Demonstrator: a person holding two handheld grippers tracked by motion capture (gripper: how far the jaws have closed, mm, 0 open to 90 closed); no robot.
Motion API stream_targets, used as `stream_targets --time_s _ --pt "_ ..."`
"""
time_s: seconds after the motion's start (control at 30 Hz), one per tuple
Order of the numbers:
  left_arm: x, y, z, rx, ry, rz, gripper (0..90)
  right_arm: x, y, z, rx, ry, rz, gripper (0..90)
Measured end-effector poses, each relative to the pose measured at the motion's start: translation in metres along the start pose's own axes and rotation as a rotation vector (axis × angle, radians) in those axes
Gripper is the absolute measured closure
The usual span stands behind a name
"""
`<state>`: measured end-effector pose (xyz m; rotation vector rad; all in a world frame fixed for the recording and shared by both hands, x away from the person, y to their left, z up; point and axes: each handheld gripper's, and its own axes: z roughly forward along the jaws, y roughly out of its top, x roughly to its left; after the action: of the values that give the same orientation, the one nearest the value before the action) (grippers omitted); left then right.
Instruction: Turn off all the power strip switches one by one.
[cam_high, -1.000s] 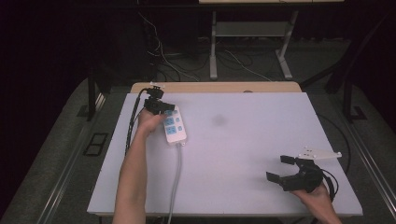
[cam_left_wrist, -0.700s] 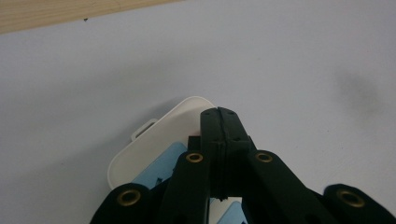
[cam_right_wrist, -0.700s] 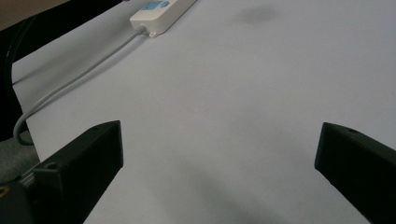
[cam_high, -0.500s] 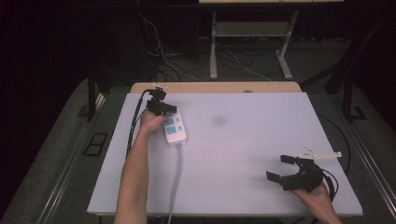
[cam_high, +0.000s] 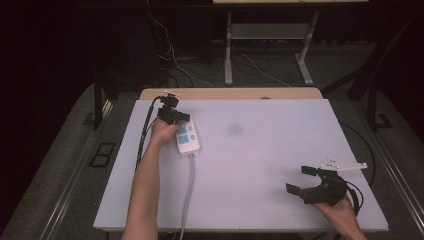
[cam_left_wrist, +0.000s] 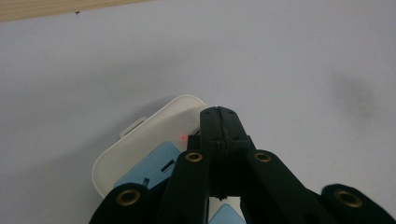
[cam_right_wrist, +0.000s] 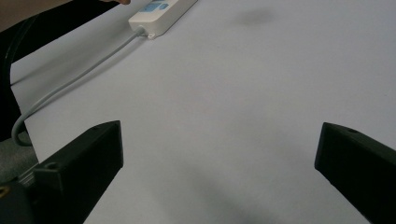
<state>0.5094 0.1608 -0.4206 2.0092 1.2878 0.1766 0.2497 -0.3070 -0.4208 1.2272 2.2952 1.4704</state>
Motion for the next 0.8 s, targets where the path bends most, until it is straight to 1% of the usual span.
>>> stream_targets --time_s 0.07,0.2,0.27,0.47,0.57,0.6,0.63,0.67,0.8 --pt "0.000 -0.001 0.000 -0.002 0.003 0.002 89.8 0.001 0.000 -0.001 -0.002 -0.001 0.001 1.0" --pt "0.000 -0.001 0.000 -0.005 0.003 -0.009 89.8 0.000 0.000 -0.003 -0.008 -0.003 0.003 1.0" --pt "-0.002 -0.001 0.000 -0.004 0.012 -0.002 89.8 0.000 0.000 -0.003 -0.008 -0.004 0.004 1.0" --pt "-0.006 -0.004 -0.001 -0.025 0.043 0.012 89.7 -0.001 0.001 -0.002 -0.007 -0.001 0.004 1.0" --pt "-0.009 -0.005 -0.002 -0.017 0.048 0.024 89.7 -0.001 0.001 -0.001 -0.004 -0.001 0.003 1.0" --pt "-0.011 -0.006 -0.002 -0.017 0.057 0.043 89.8 0.000 0.001 -0.002 -0.006 -0.002 0.003 1.0" --pt "-0.012 -0.007 -0.003 -0.027 0.064 0.058 89.8 0.000 0.001 -0.002 -0.008 -0.001 0.003 1.0" --pt "-0.013 -0.009 -0.006 -0.060 0.048 0.047 89.9 0.000 0.001 -0.003 -0.009 -0.001 0.003 1.0" --pt "-0.013 -0.015 -0.014 -0.115 0.028 0.027 89.9 0.000 0.001 -0.004 -0.017 0.000 -0.001 1.0"
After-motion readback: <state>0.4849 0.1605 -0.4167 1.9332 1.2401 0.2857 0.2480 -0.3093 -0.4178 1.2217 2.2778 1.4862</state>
